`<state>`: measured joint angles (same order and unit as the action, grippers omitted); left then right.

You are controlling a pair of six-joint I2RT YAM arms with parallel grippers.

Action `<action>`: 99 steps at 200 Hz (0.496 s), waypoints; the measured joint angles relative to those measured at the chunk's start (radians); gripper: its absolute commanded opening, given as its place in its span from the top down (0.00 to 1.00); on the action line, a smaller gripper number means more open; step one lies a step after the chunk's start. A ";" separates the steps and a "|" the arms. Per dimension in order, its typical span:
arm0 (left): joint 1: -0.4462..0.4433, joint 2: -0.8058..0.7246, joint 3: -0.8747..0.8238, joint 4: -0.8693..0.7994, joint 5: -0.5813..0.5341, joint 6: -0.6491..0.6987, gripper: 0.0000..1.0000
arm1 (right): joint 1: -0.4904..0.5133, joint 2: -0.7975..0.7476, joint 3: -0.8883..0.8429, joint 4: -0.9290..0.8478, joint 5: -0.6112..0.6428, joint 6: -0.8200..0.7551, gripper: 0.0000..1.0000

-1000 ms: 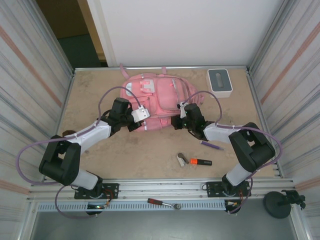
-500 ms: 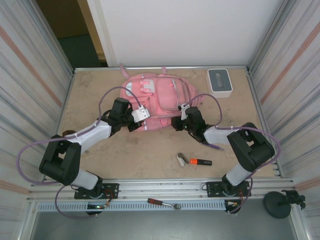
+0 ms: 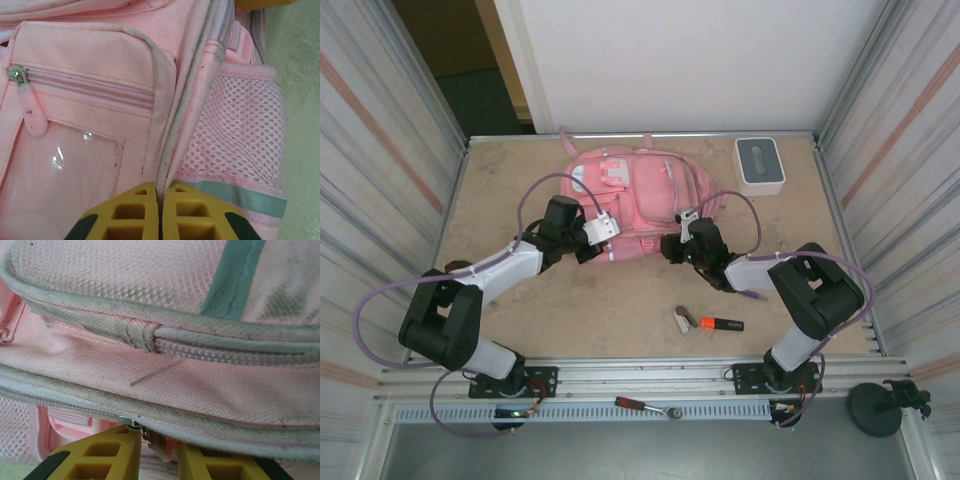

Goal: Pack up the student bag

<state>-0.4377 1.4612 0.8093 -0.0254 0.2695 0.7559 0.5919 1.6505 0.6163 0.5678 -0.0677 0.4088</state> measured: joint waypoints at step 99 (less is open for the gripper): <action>0.000 0.005 0.000 0.000 0.000 0.000 1.00 | 0.006 0.018 -0.020 0.060 0.019 0.003 0.81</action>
<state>-0.4377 1.4666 0.8097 -0.0254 0.2695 0.7555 0.5983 1.6688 0.5961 0.6277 -0.0490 0.4114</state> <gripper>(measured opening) 0.079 0.229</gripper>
